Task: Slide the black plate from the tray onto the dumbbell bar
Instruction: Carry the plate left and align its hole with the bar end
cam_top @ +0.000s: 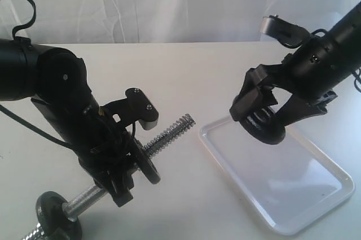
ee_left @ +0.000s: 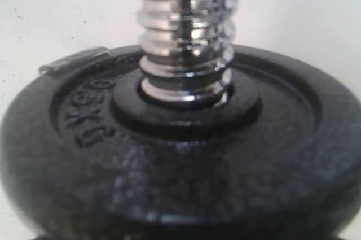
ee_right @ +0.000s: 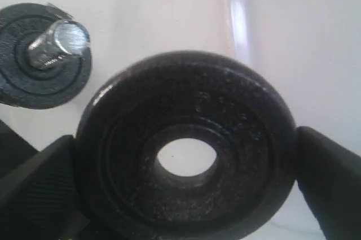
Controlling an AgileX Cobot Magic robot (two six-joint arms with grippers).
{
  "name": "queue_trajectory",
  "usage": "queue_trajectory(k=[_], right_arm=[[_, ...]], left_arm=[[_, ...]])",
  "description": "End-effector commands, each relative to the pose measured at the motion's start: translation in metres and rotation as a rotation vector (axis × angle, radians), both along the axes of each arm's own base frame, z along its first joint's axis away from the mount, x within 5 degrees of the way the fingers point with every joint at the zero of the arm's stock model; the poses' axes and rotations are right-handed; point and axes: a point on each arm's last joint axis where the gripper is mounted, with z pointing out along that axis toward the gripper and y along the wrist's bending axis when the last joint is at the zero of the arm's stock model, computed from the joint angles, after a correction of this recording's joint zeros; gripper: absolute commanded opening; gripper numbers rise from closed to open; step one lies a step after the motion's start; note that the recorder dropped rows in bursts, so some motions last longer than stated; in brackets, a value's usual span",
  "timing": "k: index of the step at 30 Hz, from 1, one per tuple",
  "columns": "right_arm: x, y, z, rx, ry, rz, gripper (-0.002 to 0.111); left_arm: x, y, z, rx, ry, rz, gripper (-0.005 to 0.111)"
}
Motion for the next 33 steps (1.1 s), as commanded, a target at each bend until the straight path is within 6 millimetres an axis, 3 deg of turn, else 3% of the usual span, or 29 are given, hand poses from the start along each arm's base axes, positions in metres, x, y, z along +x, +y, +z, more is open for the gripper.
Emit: queue_trajectory(k=[1, 10, 25, 33], right_arm=[[0.006, -0.004, 0.008, 0.225, -0.049, 0.007, 0.000], [0.012, -0.003, -0.017, 0.316, -0.031, 0.028, 0.000], [0.016, 0.002, -0.013, 0.416, -0.087, 0.028, 0.000], [0.019, 0.011, -0.042, 0.454, 0.020, 0.002, 0.000]], left_arm=[[-0.004, -0.004, 0.024, -0.098, -0.018, 0.032, 0.000], [-0.007, -0.004, 0.023, -0.092, -0.008, -0.012, 0.000], [-0.010, -0.005, 0.024, -0.100, -0.003, -0.102, 0.000], [-0.014, -0.009, 0.025, -0.142, 0.011, -0.176, 0.000]])
